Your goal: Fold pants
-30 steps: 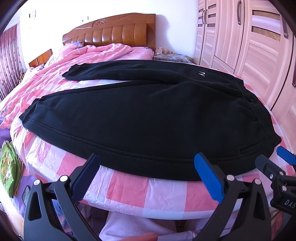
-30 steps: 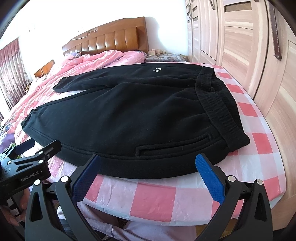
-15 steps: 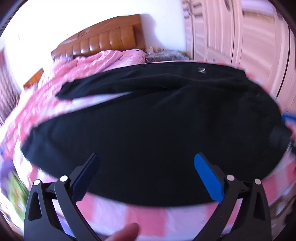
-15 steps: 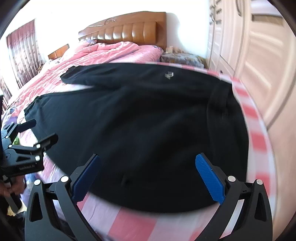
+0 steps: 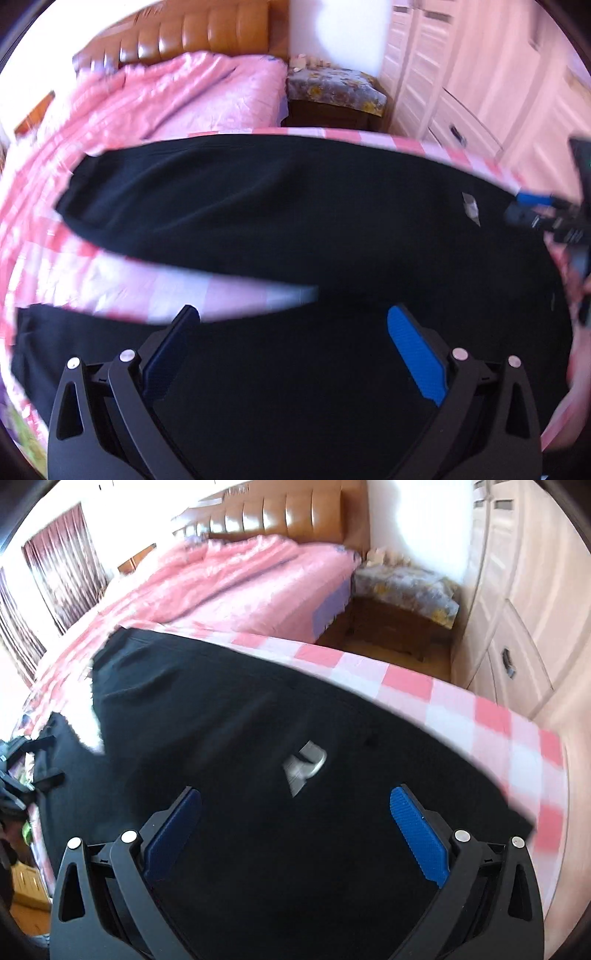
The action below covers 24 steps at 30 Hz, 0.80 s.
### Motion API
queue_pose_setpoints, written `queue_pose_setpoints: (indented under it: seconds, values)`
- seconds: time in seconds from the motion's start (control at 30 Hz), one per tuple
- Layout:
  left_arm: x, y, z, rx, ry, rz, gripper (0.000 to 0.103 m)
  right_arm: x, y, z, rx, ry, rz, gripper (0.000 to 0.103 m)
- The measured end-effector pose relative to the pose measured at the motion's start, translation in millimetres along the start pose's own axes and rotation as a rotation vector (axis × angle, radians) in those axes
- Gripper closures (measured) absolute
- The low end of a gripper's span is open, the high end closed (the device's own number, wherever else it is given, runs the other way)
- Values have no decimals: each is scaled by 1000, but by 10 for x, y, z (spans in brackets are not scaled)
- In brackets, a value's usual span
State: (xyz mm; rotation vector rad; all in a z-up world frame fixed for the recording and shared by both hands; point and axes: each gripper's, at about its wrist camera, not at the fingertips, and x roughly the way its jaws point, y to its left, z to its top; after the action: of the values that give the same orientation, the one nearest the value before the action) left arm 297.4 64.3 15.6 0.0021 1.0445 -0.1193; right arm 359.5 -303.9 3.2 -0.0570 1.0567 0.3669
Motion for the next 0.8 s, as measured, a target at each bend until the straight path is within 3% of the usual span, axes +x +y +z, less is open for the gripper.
queue_pose_setpoints:
  seconds: [0.1, 0.17, 0.37, 0.43, 0.47, 0.57, 0.8]
  values:
    - [326, 66, 450, -56, 43, -56, 1, 313, -252, 272, 3, 37, 39, 6]
    - [532, 92, 669, -95, 85, -100, 1, 485, -358, 378, -10, 68, 60, 14]
    - [1171, 141, 1261, -298, 249, -362, 2, 661, -470, 463, -116, 97, 134, 28]
    - [1273, 105, 1361, -348, 264, -415, 2, 623, -412, 429, -174, 96, 180, 55]
    - [1305, 87, 1391, -369, 269, -437, 2, 599, -375, 416, -199, 87, 179, 58]
    - [1418, 36, 1499, -452, 287, -504, 2, 462, -223, 343, -281, 26, 131, 90]
    - [1606, -82, 1676, -548, 321, -470, 2, -308, 347, -159, -448, -204, 28, 94]
